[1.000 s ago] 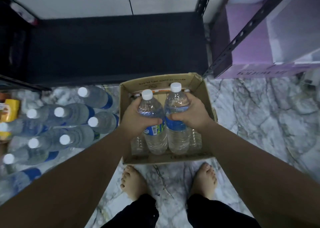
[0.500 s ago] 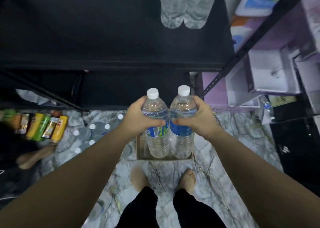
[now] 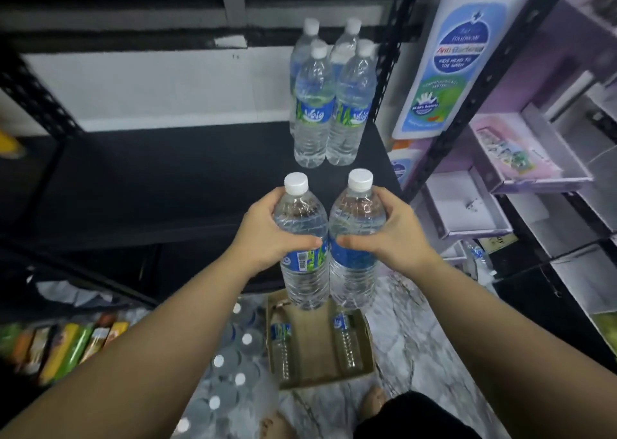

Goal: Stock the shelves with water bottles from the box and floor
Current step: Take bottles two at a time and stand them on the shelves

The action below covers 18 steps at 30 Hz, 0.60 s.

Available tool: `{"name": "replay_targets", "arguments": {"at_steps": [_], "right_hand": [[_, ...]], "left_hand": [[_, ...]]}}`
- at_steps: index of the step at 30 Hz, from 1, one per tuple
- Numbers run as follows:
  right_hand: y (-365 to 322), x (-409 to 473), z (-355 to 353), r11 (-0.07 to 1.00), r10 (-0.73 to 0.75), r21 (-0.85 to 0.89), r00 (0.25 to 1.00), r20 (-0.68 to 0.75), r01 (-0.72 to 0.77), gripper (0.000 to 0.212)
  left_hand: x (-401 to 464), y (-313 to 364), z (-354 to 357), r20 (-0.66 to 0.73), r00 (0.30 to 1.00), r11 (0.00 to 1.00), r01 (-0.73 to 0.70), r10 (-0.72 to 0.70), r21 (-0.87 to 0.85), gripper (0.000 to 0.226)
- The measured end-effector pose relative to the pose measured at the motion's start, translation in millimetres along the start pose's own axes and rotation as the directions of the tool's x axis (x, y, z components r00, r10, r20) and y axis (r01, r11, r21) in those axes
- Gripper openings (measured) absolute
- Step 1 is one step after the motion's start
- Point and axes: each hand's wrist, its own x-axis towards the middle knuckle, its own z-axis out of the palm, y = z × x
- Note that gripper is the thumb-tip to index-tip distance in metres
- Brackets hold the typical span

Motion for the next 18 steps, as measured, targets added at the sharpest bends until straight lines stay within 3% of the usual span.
{"name": "replay_targets", "arguments": {"at_steps": [10,15,18], "right_hand": [[-25.1,107.2,-29.4,0.992,-0.122,-0.043,0.992,0.016,0.123,0.081],[-17.2,157.4,-38.6,0.987,-0.128,-0.094,0.992,0.003,0.128,0.092],[-9.1,174.5,-40.9,0.99,-0.12,-0.072,0.993,-0.001,0.119,0.087]], "left_hand": [[93.7,51.1,-4.3,-0.066,0.994,0.996,-0.082,0.084,0.034,0.075],[136.0,56.9,0.3,-0.133,0.988,0.995,-0.063,0.073,0.077,0.082],[153.5,56.3,2.9,-0.147,0.987,0.996,-0.053,0.062,0.069,0.082]]}}
